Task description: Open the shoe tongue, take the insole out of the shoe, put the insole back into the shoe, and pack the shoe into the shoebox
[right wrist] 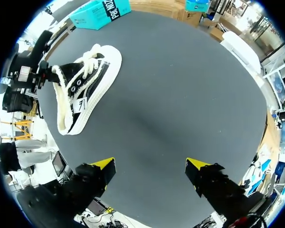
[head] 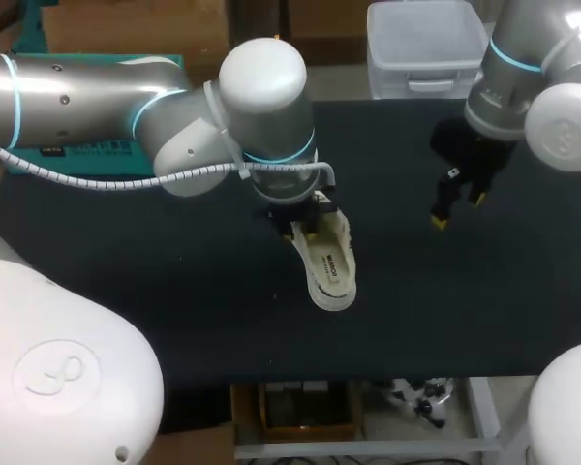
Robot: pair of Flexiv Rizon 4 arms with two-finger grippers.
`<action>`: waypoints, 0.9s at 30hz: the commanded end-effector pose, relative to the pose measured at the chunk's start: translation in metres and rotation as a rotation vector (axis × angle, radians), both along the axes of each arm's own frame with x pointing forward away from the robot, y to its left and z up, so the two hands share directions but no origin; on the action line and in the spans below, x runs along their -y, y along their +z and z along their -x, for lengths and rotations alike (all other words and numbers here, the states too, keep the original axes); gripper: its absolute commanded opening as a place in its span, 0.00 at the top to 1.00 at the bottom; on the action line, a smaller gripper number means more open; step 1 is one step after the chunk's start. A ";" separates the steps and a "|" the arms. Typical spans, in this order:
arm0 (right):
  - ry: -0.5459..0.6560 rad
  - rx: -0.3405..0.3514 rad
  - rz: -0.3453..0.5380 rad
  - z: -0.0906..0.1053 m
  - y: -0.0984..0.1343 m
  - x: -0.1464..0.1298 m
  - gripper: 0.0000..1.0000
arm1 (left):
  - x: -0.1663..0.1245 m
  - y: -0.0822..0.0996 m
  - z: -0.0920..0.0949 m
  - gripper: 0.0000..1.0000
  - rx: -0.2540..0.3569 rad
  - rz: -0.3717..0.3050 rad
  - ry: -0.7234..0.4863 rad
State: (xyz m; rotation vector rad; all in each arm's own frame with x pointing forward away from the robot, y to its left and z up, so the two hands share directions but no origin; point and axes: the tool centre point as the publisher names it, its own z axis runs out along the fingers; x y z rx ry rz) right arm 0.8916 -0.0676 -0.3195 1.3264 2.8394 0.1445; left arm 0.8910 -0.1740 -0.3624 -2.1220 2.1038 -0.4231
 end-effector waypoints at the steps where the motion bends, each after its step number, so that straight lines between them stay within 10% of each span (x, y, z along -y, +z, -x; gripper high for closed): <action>1: 0.020 -0.015 0.017 -0.007 0.001 -0.004 0.00 | 0.009 -0.003 -0.006 1.00 -0.011 -0.018 0.012; 27: 0.287 -0.019 0.080 0.016 0.007 -0.034 0.00 | -0.030 0.023 -0.006 1.00 -0.008 0.007 -0.271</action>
